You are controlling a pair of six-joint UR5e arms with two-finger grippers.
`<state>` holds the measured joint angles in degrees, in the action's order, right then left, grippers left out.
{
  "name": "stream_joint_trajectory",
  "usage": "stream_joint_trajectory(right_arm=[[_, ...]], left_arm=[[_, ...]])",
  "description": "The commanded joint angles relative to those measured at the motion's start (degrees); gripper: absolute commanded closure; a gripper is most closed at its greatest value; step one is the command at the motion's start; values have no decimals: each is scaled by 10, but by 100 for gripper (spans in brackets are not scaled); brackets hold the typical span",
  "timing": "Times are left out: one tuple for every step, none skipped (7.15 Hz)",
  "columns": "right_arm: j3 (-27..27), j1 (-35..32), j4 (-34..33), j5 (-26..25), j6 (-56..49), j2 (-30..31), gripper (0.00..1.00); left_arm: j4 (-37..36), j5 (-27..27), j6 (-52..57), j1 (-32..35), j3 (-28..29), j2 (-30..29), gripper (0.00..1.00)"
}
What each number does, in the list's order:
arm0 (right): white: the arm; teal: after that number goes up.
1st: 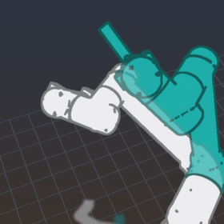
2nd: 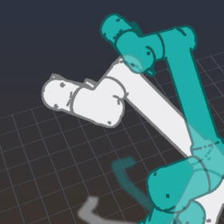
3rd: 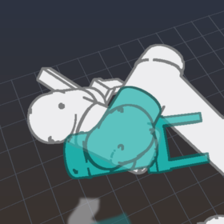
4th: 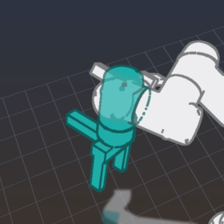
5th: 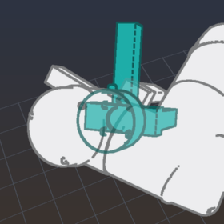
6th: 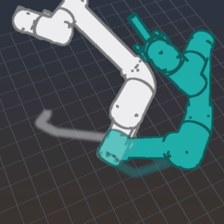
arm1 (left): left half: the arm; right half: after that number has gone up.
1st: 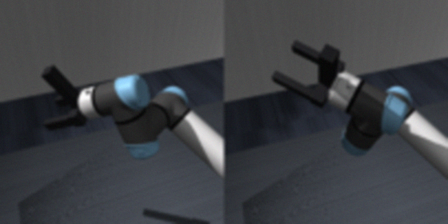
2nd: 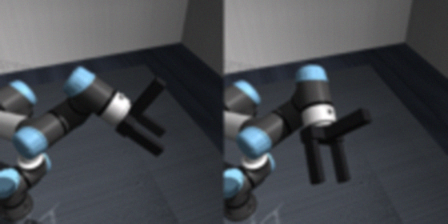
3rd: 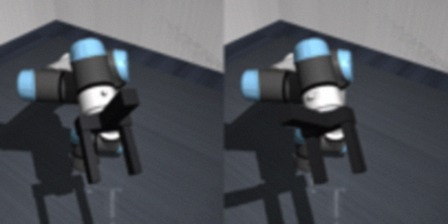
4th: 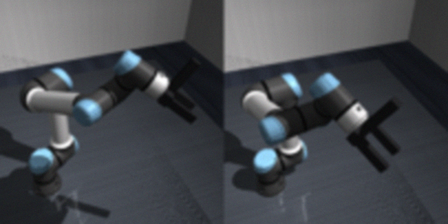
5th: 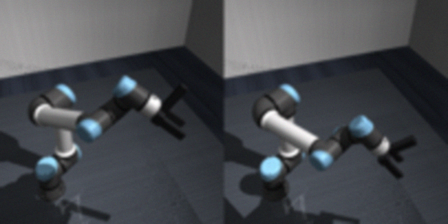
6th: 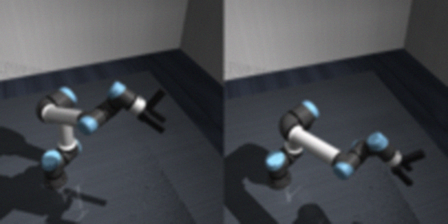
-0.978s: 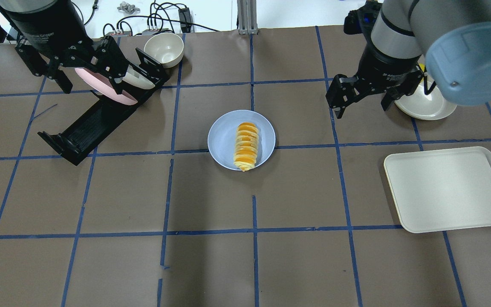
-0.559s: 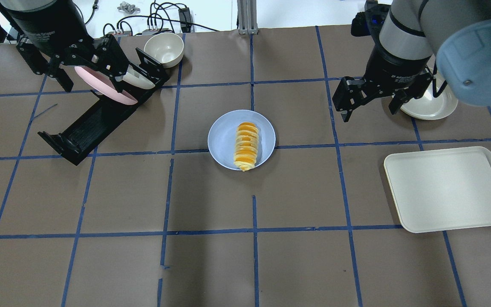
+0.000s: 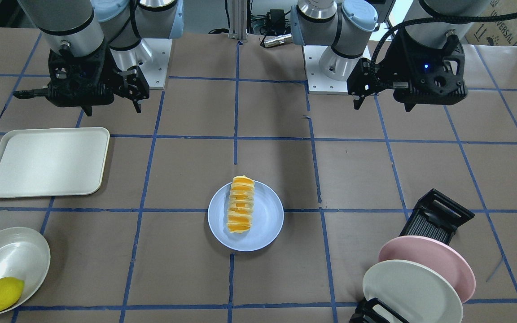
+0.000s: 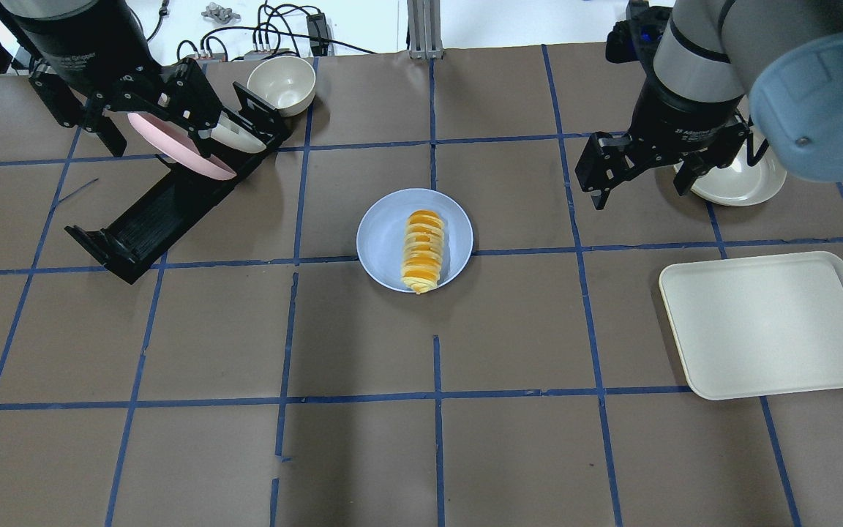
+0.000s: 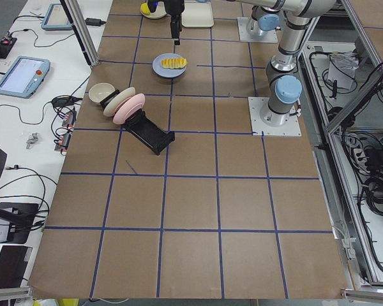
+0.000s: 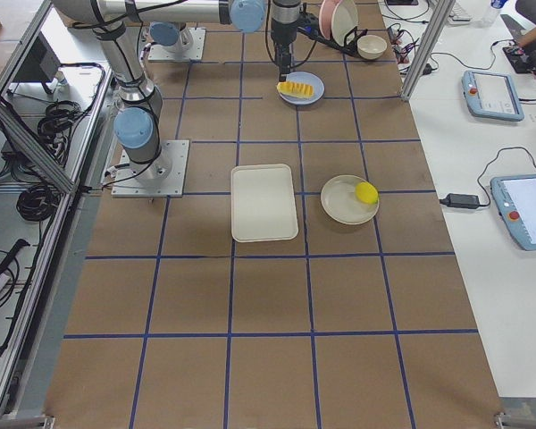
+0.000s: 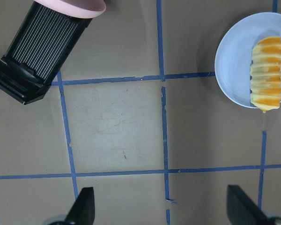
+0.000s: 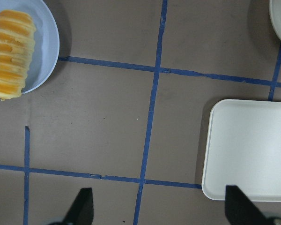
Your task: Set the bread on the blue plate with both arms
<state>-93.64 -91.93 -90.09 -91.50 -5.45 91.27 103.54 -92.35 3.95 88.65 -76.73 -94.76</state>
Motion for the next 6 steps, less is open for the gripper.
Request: stream_joint_trajectory(right_arm=[[-4, 0, 0, 0, 0, 0, 0], [-5, 0, 0, 0, 0, 0, 0], [-4, 0, 0, 4, -1, 0, 0], [-1, 4, 6, 8, -1, 2, 0], [-2, 4, 7, 6, 2, 4, 0], [-7, 2, 7, 8, 4, 4, 0]], left_arm=[[0, 0, 0, 0, 0, 1, 0], [0, 0, 0, -1, 0, 0, 0], [0, 0, 0, -1, 0, -1, 0], [-1, 1, 0, -1, 1, -1, 0], [0, 1, 0, -1, 0, -1, 0], [-1, 1, 0, -1, 1, -1, 0]])
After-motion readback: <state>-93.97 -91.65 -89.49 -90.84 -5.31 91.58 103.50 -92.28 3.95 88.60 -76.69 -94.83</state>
